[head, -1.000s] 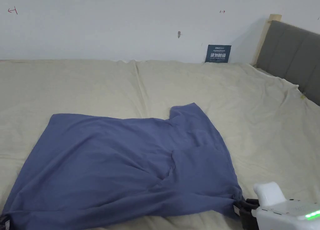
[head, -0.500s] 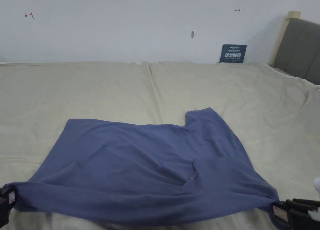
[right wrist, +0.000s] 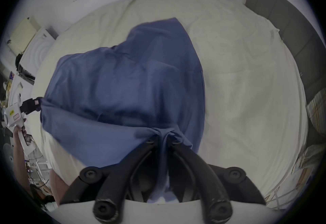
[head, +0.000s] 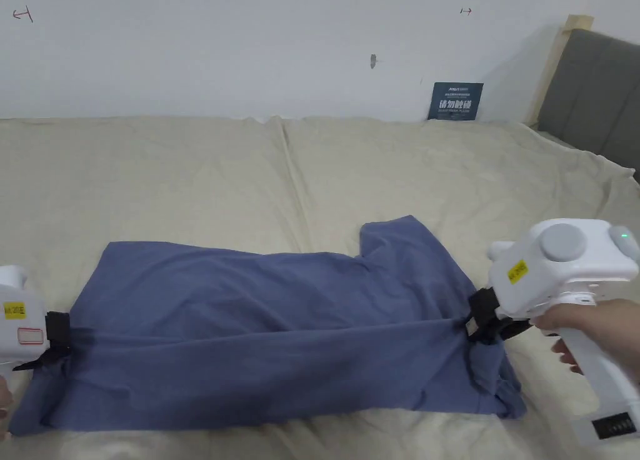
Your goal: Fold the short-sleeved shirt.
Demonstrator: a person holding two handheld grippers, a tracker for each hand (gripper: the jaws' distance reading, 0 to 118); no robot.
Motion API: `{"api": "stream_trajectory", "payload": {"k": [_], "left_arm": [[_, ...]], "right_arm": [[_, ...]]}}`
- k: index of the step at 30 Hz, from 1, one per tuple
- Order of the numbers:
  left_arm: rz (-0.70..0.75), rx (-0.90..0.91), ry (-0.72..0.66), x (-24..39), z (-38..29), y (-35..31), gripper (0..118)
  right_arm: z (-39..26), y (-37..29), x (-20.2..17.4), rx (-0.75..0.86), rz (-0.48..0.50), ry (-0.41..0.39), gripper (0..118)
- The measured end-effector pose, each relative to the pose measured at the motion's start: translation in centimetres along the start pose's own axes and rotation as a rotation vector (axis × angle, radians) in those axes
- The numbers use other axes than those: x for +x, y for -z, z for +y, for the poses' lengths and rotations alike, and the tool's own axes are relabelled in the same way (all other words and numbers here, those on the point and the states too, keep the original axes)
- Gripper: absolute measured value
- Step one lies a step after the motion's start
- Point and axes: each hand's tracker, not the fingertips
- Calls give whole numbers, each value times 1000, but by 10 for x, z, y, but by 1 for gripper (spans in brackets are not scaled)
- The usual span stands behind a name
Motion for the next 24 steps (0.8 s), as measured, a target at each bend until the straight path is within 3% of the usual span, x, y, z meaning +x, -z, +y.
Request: {"api": "stream_trajectory", "payload": {"k": [1, 2, 3, 4, 5, 8, 9, 15, 17, 18, 19, 20, 21, 22, 24], "left_arm": [[-2, -1, 1, 0, 1, 5, 19], [-11, 1, -13, -1, 1, 9, 44], [-16, 6, -22, -2, 2, 10, 85], [-29, 12, -29, -9, 2, 15, 110], [-45, 22, -25, -10, 0, 14, 118], [-60, 112, 40, -16, -5, 0, 118], [-62, 119, 72, -14, -10, -9, 118], [-96, 289, 192, -6, -70, -80, 118], [-132, 343, 196, -10, -95, -103, 109], [-142, 370, 197, -11, -108, -113, 84], [-136, 379, 200, -11, -118, -120, 44], [-120, 394, 209, -10, -127, -128, 0], [-8, 381, 217, -13, -147, -146, 0], [-108, 383, 176, -12, -160, -153, 0], [-158, 338, 116, -9, -158, -151, 0]], "right_arm": [[-1, 2, -3, 11, -9, -1, 44], [0, 6, -4, 22, -34, 6, 67], [0, 9, -3, 85, -127, 27, 88], [-3, 8, -1, 131, -162, 48, 90], [-5, 2, 4, 214, -150, 89, 90], [-31, -24, 14, 399, -41, 223, 90], [-37, -30, 19, 445, -3, 230, 90], [-125, -86, -7, 654, 185, 149, 89], [-155, -94, -26, 724, 159, 107, 84], [-170, -96, -38, 734, 149, 84, 64], [-181, -98, -45, 757, 130, 70, 22], [-191, -97, -52, 792, 67, 65, 0], [-203, -98, -55, 824, 42, 76, 0], [-203, -98, -52, 816, 79, 88, 0], [-208, -98, -49, 808, 189, 129, 0]]}}
